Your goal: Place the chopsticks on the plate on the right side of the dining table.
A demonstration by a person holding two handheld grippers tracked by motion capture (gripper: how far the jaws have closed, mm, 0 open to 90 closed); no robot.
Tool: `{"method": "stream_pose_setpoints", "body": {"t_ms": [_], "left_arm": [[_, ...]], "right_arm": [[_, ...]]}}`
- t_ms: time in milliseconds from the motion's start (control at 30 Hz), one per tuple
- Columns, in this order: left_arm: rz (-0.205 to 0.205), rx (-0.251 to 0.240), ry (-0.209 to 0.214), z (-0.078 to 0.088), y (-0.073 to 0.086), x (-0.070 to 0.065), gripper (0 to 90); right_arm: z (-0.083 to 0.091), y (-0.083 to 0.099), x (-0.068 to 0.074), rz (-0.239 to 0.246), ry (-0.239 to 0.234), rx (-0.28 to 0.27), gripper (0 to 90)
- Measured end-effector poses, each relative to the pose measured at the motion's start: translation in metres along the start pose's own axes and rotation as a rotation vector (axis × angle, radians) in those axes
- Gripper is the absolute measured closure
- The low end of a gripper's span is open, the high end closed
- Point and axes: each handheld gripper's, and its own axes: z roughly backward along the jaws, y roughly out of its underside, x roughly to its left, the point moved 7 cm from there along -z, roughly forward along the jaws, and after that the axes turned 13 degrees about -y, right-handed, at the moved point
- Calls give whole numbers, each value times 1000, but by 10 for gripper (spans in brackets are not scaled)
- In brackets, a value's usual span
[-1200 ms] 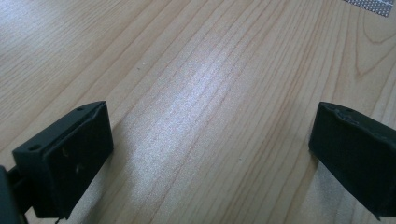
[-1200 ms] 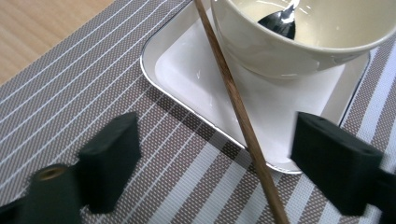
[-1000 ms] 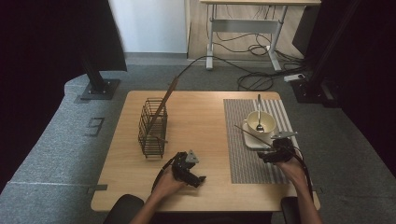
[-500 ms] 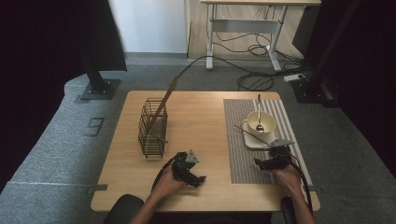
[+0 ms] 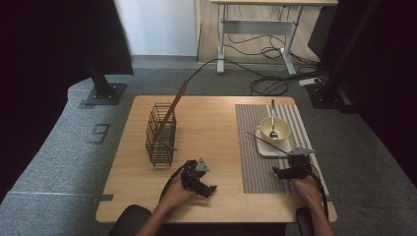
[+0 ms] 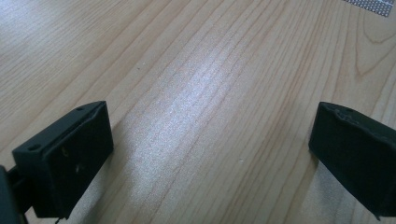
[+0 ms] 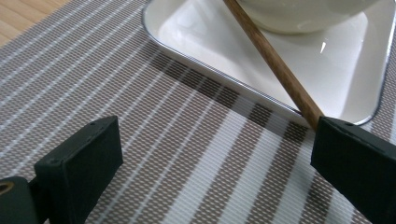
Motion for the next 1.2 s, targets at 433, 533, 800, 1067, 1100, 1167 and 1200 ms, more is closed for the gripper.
{"method": "stream_pose_setpoints", "body": {"t_ms": [433, 533, 800, 1067, 1100, 1167, 1200], "left_arm": [[-3, 1, 1, -1, -1, -1, 0], [-2, 0, 1, -1, -1, -1, 0], [-2, -1, 2, -1, -1, -1, 0], [-4, 0, 2, -1, -2, -1, 0], [-4, 0, 3, -1, -2, -1, 0], [-4, 0, 3, -1, -2, -1, 0], [-4, 0, 3, -1, -2, -1, 0]], "right_arm": [[-2, 0, -18, -37, 9, -15, 7], [-4, -1, -22, -48, 6, -24, 0], [-7, -6, -32, -60, 32, -43, 0], [-11, -9, -38, -51, 50, -52, 0], [-11, -9, -38, -52, 49, -53, 0], [-11, -9, -39, -54, 48, -56, 0], [-12, -10, -39, -54, 48, -58, 0]]}}
